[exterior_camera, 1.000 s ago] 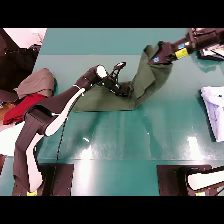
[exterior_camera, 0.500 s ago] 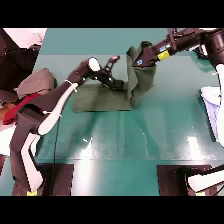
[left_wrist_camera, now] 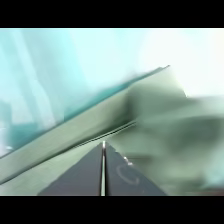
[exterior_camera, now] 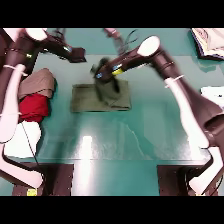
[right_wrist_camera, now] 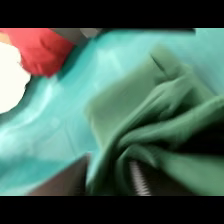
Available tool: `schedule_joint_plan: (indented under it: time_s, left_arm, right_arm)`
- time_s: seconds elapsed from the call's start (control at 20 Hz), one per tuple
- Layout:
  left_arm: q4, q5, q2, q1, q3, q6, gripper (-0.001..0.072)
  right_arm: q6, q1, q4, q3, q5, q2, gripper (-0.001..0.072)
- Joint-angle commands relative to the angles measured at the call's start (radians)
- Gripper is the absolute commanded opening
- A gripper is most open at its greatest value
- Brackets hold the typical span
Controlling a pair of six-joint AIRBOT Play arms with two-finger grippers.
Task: Fold the shirts.
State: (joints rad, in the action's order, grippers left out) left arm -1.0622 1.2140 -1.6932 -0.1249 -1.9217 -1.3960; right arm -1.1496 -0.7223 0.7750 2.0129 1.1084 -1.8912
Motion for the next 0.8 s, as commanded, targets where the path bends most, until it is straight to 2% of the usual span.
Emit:
schedule_joint_plan:
  time_s: [0.0,0.15,0.3,0.4,0.6,0.75]
  left_arm:
    - [-0.011,0.032,0.115,0.093,0.0,0.009,0.0024]
    - [-0.011,0.043,0.171,0.134,-0.002,0.009,0.0024]
    - [-0.019,0.1,0.181,0.134,-0.001,0.019,0.0024]
    - [-0.018,0.114,0.181,0.132,0.011,0.02,0.0024]
    - [-0.015,0.115,0.181,0.132,0.04,0.036,0.0024]
    - [-0.015,0.112,0.18,0.132,0.059,0.043,0.0024]
  right_arm:
    - [0.055,-0.12,0.005,0.001,-0.225,-0.09,0.0436]
    - [0.059,-0.096,0.116,0.0,-0.148,-0.045,0.0449]
    - [0.001,-0.001,0.267,-0.015,0.076,0.029,0.0445]
    - [-0.05,0.093,0.293,-0.098,0.178,0.08,0.0445]
    - [-0.202,0.29,0.273,-0.344,0.2,0.151,0.0445]
    - [-0.24,0.402,0.029,-0.481,0.123,0.151,0.0451]
